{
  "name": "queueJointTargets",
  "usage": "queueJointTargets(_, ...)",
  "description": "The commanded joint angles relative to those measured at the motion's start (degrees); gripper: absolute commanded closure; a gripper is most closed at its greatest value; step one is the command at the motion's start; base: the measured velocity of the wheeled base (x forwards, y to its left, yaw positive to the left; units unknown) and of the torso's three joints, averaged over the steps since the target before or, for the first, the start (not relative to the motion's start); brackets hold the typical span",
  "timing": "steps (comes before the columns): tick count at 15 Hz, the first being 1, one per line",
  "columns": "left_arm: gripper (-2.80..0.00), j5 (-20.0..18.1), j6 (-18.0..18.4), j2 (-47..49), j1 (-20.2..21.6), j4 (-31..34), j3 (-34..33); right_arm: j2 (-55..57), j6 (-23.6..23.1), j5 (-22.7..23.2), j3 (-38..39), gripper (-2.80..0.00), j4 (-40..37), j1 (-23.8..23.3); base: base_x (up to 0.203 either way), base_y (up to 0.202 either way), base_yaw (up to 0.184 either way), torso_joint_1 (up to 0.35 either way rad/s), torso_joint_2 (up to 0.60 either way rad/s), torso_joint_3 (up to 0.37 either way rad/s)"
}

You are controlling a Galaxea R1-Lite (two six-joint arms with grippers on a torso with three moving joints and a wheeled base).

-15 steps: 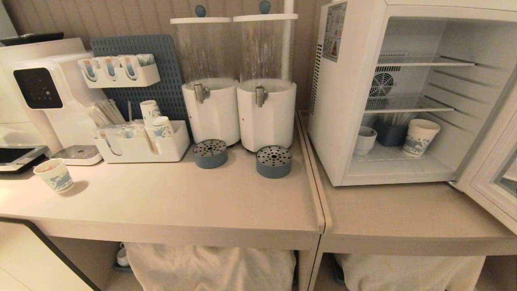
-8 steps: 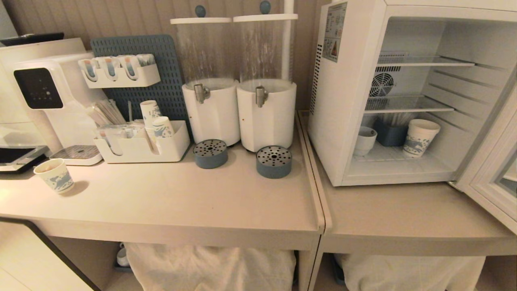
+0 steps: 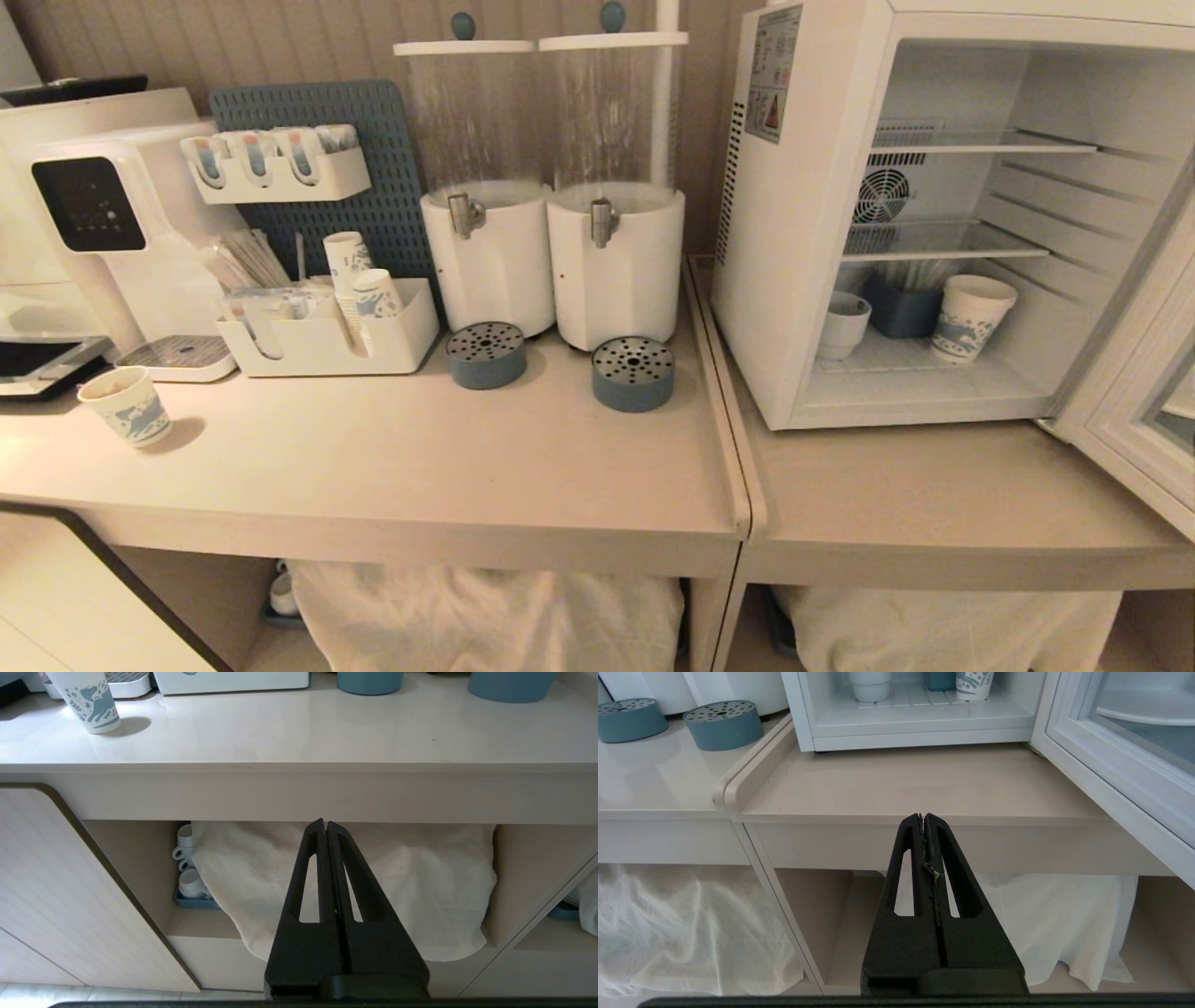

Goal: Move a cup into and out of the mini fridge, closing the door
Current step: Close the freezer door

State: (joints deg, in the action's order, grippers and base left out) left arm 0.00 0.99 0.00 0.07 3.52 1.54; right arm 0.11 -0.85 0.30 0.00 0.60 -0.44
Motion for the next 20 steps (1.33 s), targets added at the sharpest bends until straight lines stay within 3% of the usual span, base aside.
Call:
queueJointTargets(1,0.0,-0.1,-0.4,0.0,0.0,-0.1,-0.2,0.0,0.0,0.0,0.5,0.0,-0.2,0.0,0.0,0.0,0.0,0.0,0.0,0.0)
queueJointTargets(7,0.0,0.0,-0.2,0.0,0.0,-0.1,-0.2,0.0,0.0,0.0,0.5,0.0,-0.2,0.0,-0.01,0.0,0.0,0.0,0.0,0.002)
queueJointTargets(14,0.0,0.0,-0.4,0.0,0.0,-0.2,-0.2,0.0,0.0,0.0,0.5,0.0,-0.2,0.0,-0.182,0.0,0.0,0.003,0.0,0.004)
queueJointTargets(20,0.0,0.2,0.0,0.0,0.0,-0.2,-0.1,0.1,0.0,0.0,0.5,0.0,-0.3,0.0,-0.014,0.0,-0.001,0.0,0.0,0.001)
